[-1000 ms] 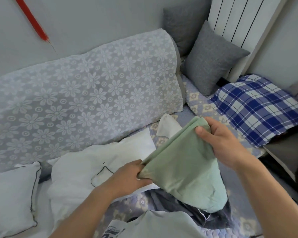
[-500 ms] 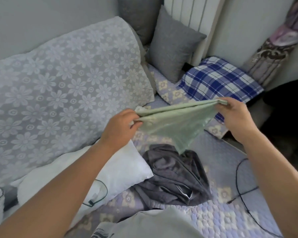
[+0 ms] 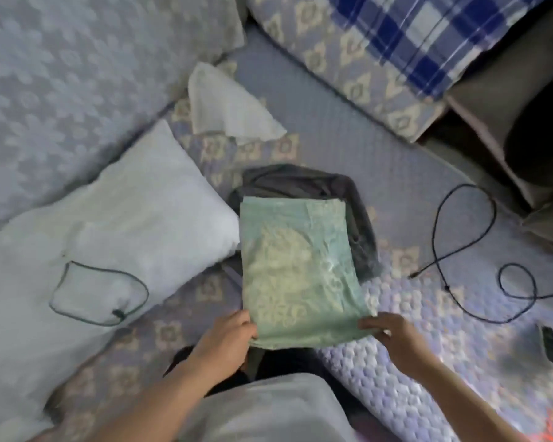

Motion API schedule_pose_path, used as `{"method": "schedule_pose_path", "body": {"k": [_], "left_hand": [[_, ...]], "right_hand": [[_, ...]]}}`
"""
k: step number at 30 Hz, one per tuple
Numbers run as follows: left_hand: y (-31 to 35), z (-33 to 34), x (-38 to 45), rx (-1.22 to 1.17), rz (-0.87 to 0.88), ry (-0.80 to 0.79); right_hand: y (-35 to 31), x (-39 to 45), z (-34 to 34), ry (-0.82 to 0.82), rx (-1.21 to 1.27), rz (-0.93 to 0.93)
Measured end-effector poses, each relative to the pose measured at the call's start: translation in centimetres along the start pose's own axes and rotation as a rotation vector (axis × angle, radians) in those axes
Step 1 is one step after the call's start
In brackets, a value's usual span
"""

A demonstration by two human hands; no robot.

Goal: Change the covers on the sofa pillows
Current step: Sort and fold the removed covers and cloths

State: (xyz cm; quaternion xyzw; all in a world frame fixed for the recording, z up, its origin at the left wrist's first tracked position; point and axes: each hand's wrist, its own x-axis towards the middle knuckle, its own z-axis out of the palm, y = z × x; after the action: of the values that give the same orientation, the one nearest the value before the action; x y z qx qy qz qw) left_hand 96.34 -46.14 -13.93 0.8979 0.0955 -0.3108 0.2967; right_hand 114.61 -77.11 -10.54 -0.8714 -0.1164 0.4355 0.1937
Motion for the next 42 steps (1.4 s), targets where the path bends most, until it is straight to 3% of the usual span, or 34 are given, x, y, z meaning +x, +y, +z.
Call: {"method": "schedule_pose_path", "body": {"k": [2, 5, 8, 11, 13, 17, 23, 25, 27, 30, 35, 42], "left_hand": [[-0.4, 1.4, 1.2, -0.03, -0.015, -0.067], [-0.2, -1.0, 4.5, -0.27, -0.193, -0.004], [-1.4, -6.0, 9.7, -0.681, -0.369, 0.211], [-3.1, -10.5, 15.7, -0.887, -0.498, 0.493], [-4.1, -11.1, 19.2, -0.844, -0.572, 0.463], [-3.7, -8.2, 21.6, -0.522, -0.685, 0.349], [-0.1, -4.5, 16.0, -0.581, -0.605, 0.538], [-0.8, -3.5, 12.6, -0.633, -0.64, 0.52], [-2.0, -3.2, 8.4, -0.723, -0.743, 0.499], [-5.3, -4.0, 1.6, -0.705, -0.95, 0.586], [-12.0, -7.6, -7.4, -0.648, -1.284, 0.87], [-20.4, -9.6, -8.7, -0.819, -1.347, 0.836]], "right_hand": [[1.1, 1.9, 1.9, -0.08, -0.064, 0.032], [-0.3, 6.4, 0.8, -0.042, -0.029, 0.063], [-2.9, 12.6, -2.3, 0.119, 0.175, 0.063], [-5.2, 19.8, -4.6, 0.32, 0.292, 0.108], [-5.9, 24.3, -4.8, 0.308, 0.295, 0.161], [-5.4, 29.2, -1.7, 0.218, 0.208, 0.32], [-7.5, 25.4, -1.4, 0.323, 0.42, 0.393], [-8.8, 23.0, -2.6, 0.319, 0.501, 0.38], [-11.7, 19.2, -3.7, 0.218, 0.697, 0.382], [-18.4, 12.7, -4.7, -0.082, 0.978, 0.34], [-30.9, 4.6, -4.3, -0.289, 0.934, 0.053], [-41.1, 3.2, -1.0, -0.657, 0.881, -0.042]]}}
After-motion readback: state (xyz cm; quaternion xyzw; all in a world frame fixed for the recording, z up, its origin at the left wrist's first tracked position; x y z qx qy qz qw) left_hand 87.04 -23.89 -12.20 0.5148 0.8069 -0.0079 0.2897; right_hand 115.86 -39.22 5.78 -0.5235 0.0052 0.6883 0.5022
